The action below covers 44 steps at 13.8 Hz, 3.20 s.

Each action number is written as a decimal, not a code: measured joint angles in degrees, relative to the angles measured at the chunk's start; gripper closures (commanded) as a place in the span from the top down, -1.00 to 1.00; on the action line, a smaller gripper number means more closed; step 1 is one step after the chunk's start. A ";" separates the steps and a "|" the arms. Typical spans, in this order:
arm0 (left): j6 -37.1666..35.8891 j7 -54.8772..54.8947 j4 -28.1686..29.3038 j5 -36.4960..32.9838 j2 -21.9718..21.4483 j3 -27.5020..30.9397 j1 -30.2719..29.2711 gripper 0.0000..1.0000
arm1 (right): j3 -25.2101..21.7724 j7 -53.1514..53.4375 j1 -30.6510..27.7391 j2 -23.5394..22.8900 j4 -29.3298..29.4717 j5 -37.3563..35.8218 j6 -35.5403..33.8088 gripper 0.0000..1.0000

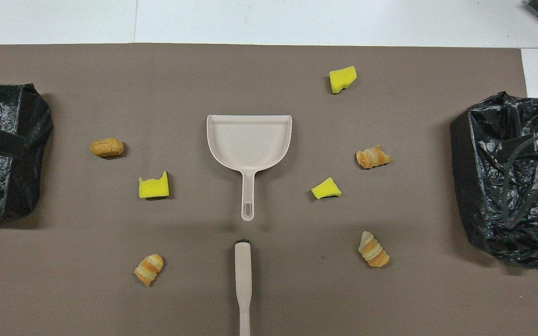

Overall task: Sweep and dump trash in bin
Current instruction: 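Reach the left gripper to the brush handle while the right gripper reaches the dustpan, then grasp the dustpan handle with the right gripper while the left gripper lifts the brush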

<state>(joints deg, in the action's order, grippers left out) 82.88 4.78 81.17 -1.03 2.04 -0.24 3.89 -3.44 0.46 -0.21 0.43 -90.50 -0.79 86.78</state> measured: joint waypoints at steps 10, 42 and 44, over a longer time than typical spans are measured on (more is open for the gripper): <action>0.01 0.00 1.21 0.01 -1.32 -0.13 0.03 1.00 | -0.06 2.28 -0.10 0.11 0.66 -0.01 -2.88 1.00; 42.36 -55.53 63.29 1.47 -14.86 -1.86 57.34 -0.28 | 12.10 48.32 27.37 -23.36 -2.34 4.47 24.60 1.00; 42.45 -55.54 63.27 1.47 -14.69 -1.70 57.33 -0.83 | 12.08 49.19 28.96 -25.37 -2.32 3.99 27.70 1.00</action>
<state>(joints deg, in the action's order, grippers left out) 125.33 -50.77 144.44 0.44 -12.65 -1.94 61.22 8.64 49.65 28.75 -24.94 -92.82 3.19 114.47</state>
